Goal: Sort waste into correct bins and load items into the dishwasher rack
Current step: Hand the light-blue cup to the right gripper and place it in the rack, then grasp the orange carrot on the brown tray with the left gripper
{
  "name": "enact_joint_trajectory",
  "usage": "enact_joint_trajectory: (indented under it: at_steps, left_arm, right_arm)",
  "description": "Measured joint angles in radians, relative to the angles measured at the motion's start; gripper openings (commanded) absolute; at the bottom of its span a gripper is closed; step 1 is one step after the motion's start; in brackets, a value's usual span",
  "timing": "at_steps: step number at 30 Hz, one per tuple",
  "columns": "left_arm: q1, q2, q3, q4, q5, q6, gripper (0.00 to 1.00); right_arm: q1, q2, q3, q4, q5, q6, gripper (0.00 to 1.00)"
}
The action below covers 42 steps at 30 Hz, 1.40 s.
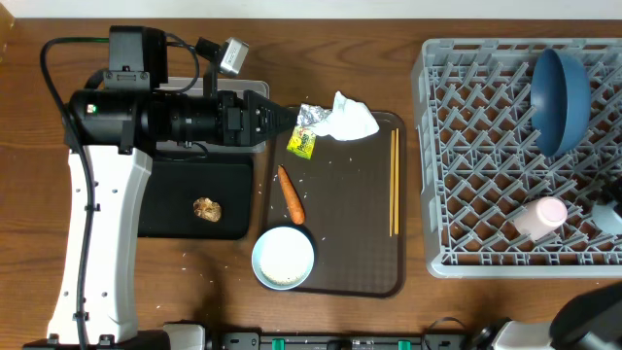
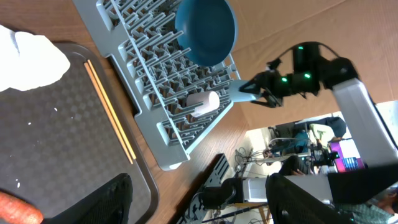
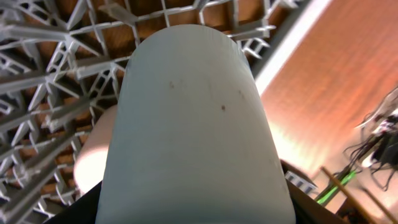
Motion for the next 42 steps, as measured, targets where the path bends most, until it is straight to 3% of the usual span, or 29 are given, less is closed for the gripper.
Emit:
enact_joint_trajectory:
  at_steps: [4,9,14,20,22,29,35,42]
  left_arm:
    - [0.000,0.000,0.000,-0.009,0.000,0.000,0.70]
    - [0.000,0.000,0.000,-0.026,-0.008,0.000,0.70]
    - [-0.002,0.000,0.000,-0.043,-0.076,0.000,0.70]
    - [-0.044,0.000,0.000,-0.084,-0.226,0.000,0.68]
    - [-0.069,0.000,0.000,-0.124,-0.298,-0.002,0.61]
    - [-0.236,-0.007,-0.068,-0.221,-0.652,-0.051,0.61]
    - [-0.407,-0.004,-0.347,0.003,-0.910,-0.257,0.60]
    - [-0.461,0.033,-0.563,0.236,-0.993,-0.428,0.59]
  right_arm:
    - [-0.004,0.064,0.000,0.030,-0.032,-0.001,0.83]
    - [-0.004,0.085,0.001,0.049,-0.057,-0.017,0.89]
    - [0.003,0.056,0.028,0.050,-0.104,-0.034,0.91]
    - [0.083,-0.129,0.066,0.132,-0.307,-0.092,0.91]
    - [0.127,-0.200,0.074,0.163,-0.372,-0.103,0.91]
    - [0.263,-0.327,0.086,0.207,-0.486,-0.109,0.92]
    - [0.282,-0.307,0.085,0.199,-0.502,-0.103,0.91]
    - [0.295,-0.291,0.085,0.171,-0.506,-0.100,0.91]
